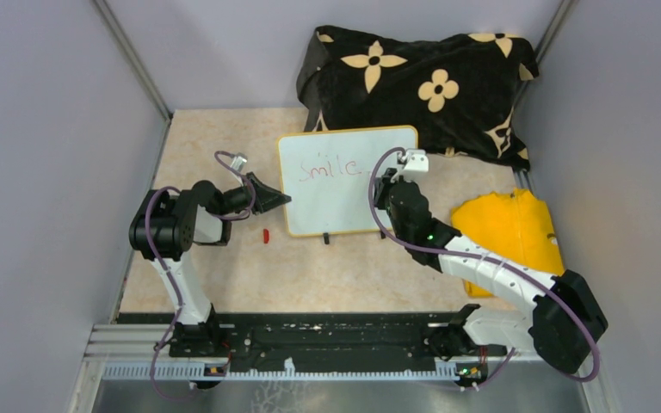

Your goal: Write a sentence on the whiteboard

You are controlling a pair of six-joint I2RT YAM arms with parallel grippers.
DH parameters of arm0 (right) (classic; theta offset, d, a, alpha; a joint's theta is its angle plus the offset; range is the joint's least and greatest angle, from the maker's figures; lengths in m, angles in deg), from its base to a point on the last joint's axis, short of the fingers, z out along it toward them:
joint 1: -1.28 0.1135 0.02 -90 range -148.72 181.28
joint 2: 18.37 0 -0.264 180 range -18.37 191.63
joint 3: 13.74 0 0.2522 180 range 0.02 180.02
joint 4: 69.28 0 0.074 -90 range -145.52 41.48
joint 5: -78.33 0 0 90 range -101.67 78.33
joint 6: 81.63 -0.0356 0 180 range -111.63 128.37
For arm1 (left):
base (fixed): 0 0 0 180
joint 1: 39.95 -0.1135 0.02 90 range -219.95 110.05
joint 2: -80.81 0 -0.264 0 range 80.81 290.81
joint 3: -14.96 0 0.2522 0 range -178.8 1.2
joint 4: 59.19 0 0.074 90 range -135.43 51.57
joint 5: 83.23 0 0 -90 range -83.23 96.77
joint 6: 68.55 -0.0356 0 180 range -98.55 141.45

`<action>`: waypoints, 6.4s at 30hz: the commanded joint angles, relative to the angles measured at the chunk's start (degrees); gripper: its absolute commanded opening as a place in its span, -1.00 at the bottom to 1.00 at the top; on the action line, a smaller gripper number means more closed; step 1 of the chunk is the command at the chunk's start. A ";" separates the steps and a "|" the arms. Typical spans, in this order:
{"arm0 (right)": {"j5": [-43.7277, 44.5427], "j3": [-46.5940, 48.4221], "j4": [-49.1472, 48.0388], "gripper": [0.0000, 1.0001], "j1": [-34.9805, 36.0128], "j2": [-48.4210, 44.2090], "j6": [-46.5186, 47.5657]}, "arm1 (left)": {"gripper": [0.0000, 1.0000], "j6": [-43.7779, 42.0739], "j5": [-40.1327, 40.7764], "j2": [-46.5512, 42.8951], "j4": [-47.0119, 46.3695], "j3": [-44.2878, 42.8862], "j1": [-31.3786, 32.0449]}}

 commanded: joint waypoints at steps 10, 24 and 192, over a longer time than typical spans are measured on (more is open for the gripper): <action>-10.72 2.34 2.01 -1.00 -0.70 -3.14 -3.76 | -0.81 -0.50 0.38 0.89 -1.16 -1.27 0.22; -3.56 -1.35 0.38 -1.00 8.75 -11.33 3.19 | -0.81 -0.58 0.47 0.91 -0.76 -1.47 0.20; -1.39 10.86 -4.39 -1.00 13.92 16.56 8.23 | -0.90 -4.82 -0.32 1.22 9.14 -3.33 1.63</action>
